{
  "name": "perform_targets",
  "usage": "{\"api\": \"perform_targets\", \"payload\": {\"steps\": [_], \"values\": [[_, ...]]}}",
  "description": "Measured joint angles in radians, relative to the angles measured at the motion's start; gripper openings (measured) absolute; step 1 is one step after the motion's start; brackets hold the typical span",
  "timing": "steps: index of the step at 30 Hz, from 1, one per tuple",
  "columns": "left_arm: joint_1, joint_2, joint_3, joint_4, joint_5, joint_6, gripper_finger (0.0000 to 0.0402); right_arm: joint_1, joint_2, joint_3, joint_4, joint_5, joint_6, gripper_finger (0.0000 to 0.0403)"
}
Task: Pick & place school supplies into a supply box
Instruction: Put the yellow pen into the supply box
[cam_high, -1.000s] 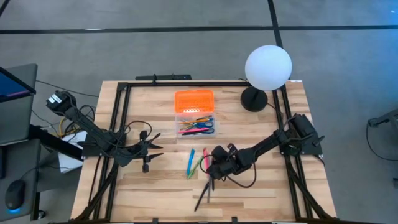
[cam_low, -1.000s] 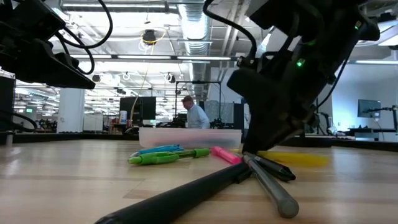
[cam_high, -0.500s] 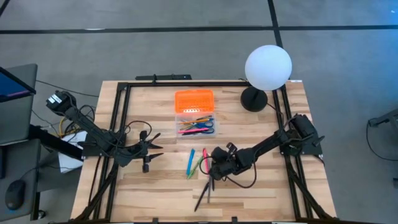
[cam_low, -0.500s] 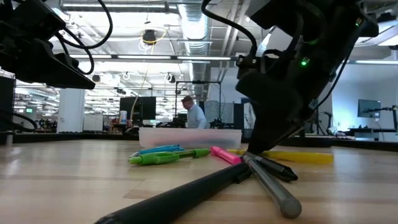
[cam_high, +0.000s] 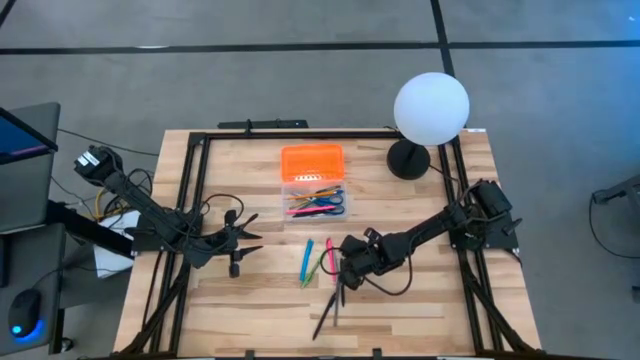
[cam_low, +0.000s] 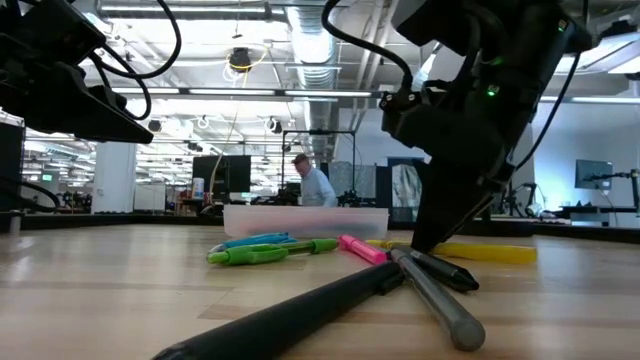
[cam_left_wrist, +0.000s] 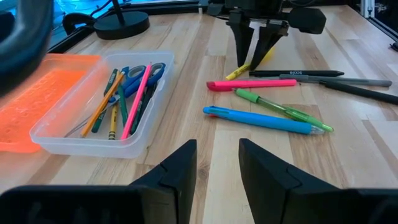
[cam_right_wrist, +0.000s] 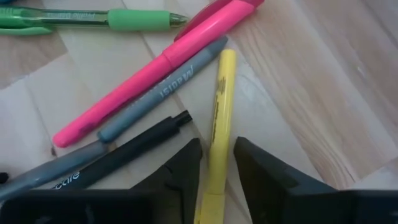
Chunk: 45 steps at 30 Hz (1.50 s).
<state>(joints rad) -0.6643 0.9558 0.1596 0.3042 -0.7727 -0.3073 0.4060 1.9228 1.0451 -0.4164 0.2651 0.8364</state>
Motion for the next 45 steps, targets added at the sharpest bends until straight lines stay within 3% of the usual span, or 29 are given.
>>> {"api": "perform_targets", "payload": {"steps": [7,12,27,45], "values": [[0.000,0.000,0.000,-0.004,-0.001,0.000,0.0114,-0.004,-0.002,0.002,-0.005,-0.037,-0.003,0.0147],[0.000,0.000,0.000,-0.009,-0.002,0.000,0.0114,-0.004,-0.003,0.003,-0.014,-0.050,-0.010,0.0154],[0.000,0.000,0.000,-0.009,-0.002,0.000,0.0114,-0.003,-0.005,0.006,-0.056,-0.059,-0.023,0.0077],[0.000,0.000,0.000,-0.018,-0.002,0.000,0.0114,-0.009,0.005,0.096,-0.211,-0.102,-0.190,0.0070]]}}
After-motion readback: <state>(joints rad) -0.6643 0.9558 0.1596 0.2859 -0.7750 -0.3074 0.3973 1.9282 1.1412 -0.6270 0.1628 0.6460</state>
